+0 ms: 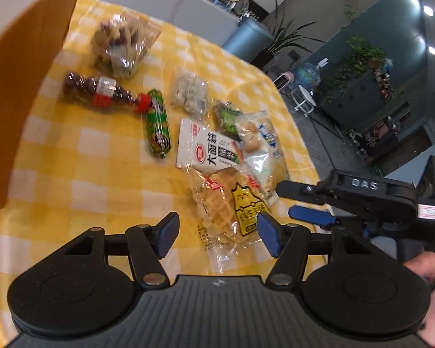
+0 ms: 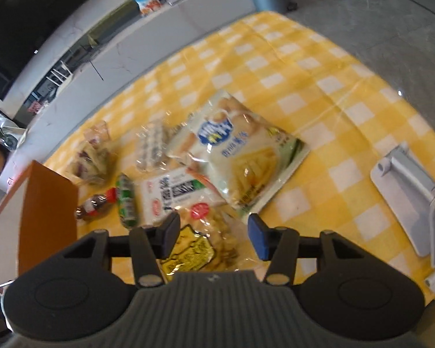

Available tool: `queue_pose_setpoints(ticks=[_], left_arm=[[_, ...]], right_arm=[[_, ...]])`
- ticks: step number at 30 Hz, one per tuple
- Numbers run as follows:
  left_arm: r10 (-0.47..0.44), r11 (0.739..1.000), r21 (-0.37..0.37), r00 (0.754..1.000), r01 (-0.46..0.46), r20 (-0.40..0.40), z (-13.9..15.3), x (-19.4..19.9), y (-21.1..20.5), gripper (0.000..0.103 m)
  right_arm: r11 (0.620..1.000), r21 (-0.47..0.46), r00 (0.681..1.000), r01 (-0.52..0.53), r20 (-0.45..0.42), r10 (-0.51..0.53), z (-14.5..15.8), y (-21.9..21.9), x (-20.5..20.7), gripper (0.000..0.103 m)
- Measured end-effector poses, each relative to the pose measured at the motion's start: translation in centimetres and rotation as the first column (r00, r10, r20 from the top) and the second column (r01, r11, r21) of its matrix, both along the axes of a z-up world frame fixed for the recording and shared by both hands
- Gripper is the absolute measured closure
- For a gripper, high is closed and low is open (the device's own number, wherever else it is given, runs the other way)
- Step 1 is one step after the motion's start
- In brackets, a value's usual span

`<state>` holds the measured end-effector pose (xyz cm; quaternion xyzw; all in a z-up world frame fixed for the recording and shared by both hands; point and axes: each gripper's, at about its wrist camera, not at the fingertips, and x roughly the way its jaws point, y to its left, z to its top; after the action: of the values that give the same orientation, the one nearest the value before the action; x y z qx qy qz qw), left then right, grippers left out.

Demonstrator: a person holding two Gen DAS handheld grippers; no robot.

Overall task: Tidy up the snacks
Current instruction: 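Grasp the clear waffle bag with the left tool while the right tool reaches the potato-stick bag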

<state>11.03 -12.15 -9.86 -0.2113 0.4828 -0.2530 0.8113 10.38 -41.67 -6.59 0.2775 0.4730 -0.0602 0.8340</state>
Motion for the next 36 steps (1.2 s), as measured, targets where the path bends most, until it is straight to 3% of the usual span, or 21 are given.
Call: queue_pose_setpoints(ticks=[3, 8, 15, 16, 20, 26, 31, 36], left_arm=[[-0.006, 1.0, -0.008, 1.0, 0.006, -0.016, -1.1, 0.7, -1.0, 0.032], [0.003, 1.0, -0.006, 1.0, -0.003, -0.005, -2.2, 0.7, -1.5, 0.031], [-0.01, 1.0, -0.009, 0.999, 0.011, 0.034, -2.2, 0.7, -1.7, 0.031], [-0.013, 1.0, -0.012, 0.999, 0.014, 0.034, -2.2, 0.8, -1.6, 0.033], [-0.008, 1.0, -0.008, 1.0, 0.009, 0.027, -2.0, 1.1, -1.0, 0.057], [0.007, 0.992, -0.126, 0.998, 0.001, 0.065, -1.0, 0.4, 0.0, 0.06], [0.061, 0.972, -0.227, 0.998, -0.063, -0.015, -1.8, 1.3, 0.5, 0.06], [0.082, 0.986, -0.14, 0.994, -0.092, -0.076, -2.5, 3.0, -0.5, 0.06]], right_arm=[[0.999, 0.04, 0.999, 0.016, -0.031, -0.015, -1.0, -0.7, 0.0, 0.052], [0.994, 0.108, 0.997, 0.0, -0.076, 0.008, -2.2, -0.5, 0.5, 0.065], [0.991, 0.118, 0.991, -0.066, -0.105, 0.078, -2.8, 1.1, 1.5, 0.074], [0.991, 0.108, 0.991, -0.074, -0.102, 0.085, -2.8, 1.3, 1.6, 0.074], [0.991, 0.112, 0.991, -0.078, -0.104, 0.09, -2.9, 1.3, 1.7, 0.074], [0.989, 0.136, 0.993, -0.052, -0.1, 0.066, -3.0, 0.8, 1.5, 0.077], [0.989, 0.139, 0.993, -0.052, -0.1, 0.066, -3.1, 0.8, 1.5, 0.078], [0.988, 0.147, 0.992, -0.054, -0.102, 0.07, -3.2, 0.7, 1.5, 0.079]])
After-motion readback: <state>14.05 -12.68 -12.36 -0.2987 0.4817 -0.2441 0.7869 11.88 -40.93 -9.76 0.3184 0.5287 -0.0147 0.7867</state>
